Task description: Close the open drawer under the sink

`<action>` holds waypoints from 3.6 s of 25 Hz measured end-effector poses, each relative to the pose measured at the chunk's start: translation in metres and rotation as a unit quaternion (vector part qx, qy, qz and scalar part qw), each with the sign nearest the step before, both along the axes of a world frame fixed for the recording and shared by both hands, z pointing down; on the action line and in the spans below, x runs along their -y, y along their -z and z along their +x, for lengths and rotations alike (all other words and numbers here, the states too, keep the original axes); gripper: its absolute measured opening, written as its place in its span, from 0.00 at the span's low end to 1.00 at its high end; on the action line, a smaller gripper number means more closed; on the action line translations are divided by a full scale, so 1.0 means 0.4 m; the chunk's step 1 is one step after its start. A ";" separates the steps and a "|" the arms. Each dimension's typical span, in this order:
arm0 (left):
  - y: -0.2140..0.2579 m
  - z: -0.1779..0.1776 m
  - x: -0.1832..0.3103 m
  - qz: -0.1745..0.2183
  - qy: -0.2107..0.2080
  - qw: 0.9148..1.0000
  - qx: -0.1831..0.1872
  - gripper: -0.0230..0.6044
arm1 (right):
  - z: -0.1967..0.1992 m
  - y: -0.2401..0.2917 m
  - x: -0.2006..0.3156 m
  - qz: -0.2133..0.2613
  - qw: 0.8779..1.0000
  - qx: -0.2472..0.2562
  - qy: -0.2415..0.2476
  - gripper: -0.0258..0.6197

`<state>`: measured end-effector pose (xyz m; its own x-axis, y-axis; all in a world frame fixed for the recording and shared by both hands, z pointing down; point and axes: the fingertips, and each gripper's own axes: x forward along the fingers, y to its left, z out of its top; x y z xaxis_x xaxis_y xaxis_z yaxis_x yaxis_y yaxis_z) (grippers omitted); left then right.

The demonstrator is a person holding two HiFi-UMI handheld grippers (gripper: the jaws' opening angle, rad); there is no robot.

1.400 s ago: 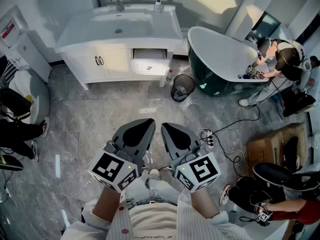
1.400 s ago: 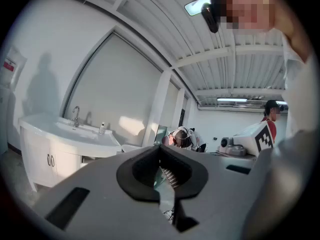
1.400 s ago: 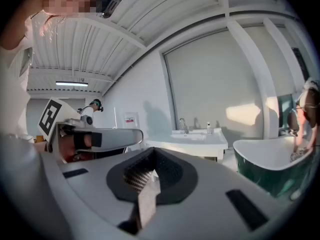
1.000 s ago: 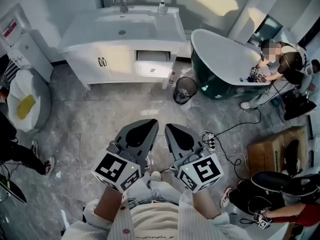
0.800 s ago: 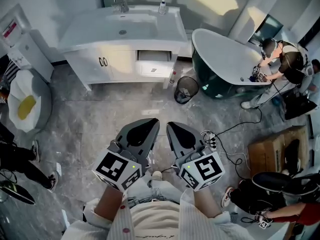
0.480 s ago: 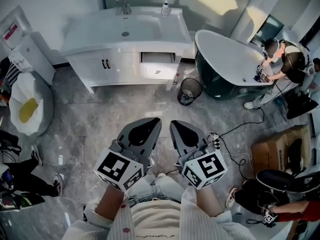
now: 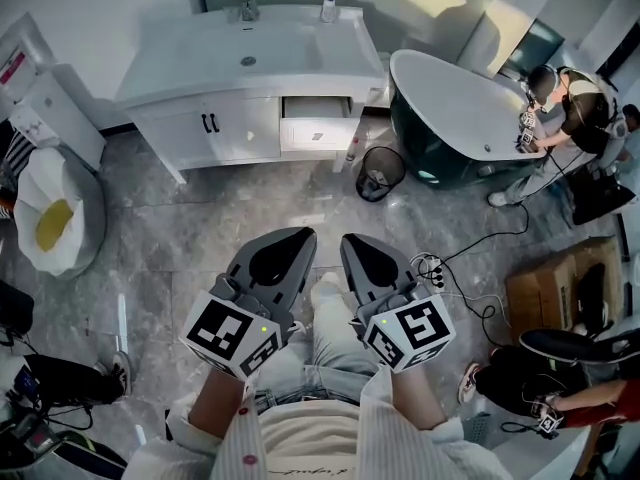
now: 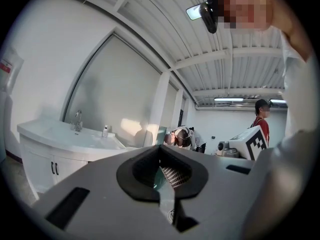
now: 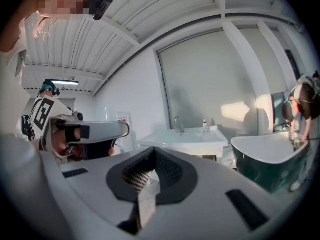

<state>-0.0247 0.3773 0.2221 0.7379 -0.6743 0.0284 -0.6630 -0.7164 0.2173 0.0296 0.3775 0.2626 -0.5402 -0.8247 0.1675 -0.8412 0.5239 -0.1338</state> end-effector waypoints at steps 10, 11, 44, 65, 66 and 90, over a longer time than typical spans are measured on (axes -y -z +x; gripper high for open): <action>-0.021 0.003 0.108 -0.003 0.010 1.000 0.002 0.06 | 0.008 -0.037 0.113 -0.013 1.000 0.000 0.006 0.05; -0.025 0.009 0.126 -0.004 0.010 1.000 0.003 0.06 | 0.013 -0.043 0.134 -0.016 1.000 0.002 0.006 0.05; -0.016 0.105 0.809 -0.017 0.114 0.993 0.008 0.06 | 0.150 -0.065 0.824 -0.047 0.995 -0.018 0.091 0.05; 0.012 -0.027 1.271 -0.010 0.014 1.000 0.014 0.06 | 0.026 -0.070 1.252 -0.061 0.998 -0.019 -0.009 0.05; 0.007 -0.030 1.286 -0.012 0.007 1.000 0.015 0.06 | 0.022 -0.071 1.268 -0.062 0.998 -0.020 -0.015 0.05; -0.190 0.058 1.387 -0.090 -0.111 0.989 0.036 0.06 | 0.074 -0.212 1.349 -0.121 0.986 -0.010 -0.116 0.05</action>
<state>-0.0017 -0.1777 0.2983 0.8592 -0.4745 0.1914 -0.5116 -0.8008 0.3115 0.0590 -0.1622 0.3475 -0.3371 -0.8602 0.3827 -0.9381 0.2725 -0.2140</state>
